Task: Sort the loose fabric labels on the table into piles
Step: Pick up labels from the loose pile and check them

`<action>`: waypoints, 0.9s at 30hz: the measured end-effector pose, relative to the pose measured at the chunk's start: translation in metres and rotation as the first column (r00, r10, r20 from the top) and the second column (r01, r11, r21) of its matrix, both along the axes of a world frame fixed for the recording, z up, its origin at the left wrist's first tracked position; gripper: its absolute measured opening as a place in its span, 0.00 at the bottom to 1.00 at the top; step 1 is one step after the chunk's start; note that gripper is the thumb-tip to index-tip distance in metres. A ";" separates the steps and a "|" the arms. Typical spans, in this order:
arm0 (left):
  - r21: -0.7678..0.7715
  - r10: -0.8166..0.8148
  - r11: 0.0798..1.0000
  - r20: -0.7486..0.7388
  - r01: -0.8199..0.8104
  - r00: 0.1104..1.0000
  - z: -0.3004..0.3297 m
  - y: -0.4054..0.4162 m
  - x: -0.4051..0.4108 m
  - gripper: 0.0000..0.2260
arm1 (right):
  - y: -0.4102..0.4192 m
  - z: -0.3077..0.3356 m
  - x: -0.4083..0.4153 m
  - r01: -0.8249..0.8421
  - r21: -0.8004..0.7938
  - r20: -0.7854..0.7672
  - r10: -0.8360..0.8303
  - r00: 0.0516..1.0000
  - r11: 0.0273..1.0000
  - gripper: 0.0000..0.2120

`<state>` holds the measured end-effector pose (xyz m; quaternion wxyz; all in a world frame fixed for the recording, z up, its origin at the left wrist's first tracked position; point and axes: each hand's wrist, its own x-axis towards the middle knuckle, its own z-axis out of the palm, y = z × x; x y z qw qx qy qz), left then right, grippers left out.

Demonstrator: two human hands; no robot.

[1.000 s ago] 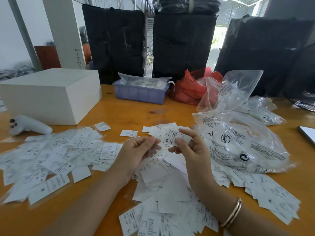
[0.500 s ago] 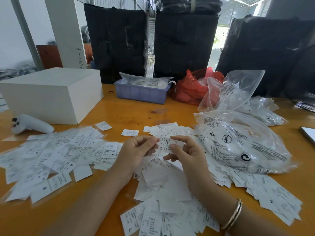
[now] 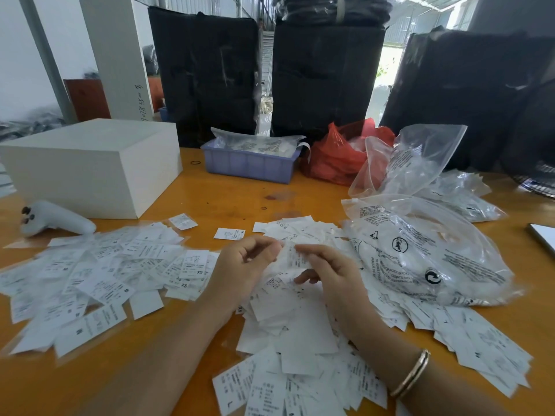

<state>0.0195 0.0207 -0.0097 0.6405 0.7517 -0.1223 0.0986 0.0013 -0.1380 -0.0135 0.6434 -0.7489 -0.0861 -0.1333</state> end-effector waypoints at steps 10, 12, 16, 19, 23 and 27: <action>0.096 -0.119 0.989 0.028 0.116 0.992 0.003 0.002 -0.001 0.14 | -0.004 -0.001 0.004 0.063 -0.279 0.051 -0.051 0.997 0.958 0.10; 0.145 -0.160 0.978 0.077 0.147 0.984 0.002 0.003 -0.002 0.16 | -0.003 -0.001 0.003 0.082 -0.339 0.092 -0.054 0.994 0.937 0.13; 0.185 -0.161 0.973 0.109 0.139 0.981 0.000 0.002 -0.002 0.13 | 0.000 -0.003 0.003 0.089 -0.355 0.078 -0.066 0.995 0.931 0.11; 0.199 -0.109 0.976 0.113 0.085 0.988 0.000 0.001 -0.001 0.14 | 0.000 -0.003 0.004 0.103 -0.327 0.068 -0.086 0.994 0.939 0.10; 0.142 -0.181 0.975 0.052 0.172 0.982 -0.001 0.001 -0.003 0.12 | 0.000 0.000 0.003 0.101 -0.276 0.042 -0.093 0.995 0.956 0.10; 0.148 -0.125 0.982 0.055 0.116 0.991 -0.004 0.000 -0.001 0.08 | 0.001 0.001 0.002 0.094 -0.254 0.036 -0.087 0.996 0.963 0.07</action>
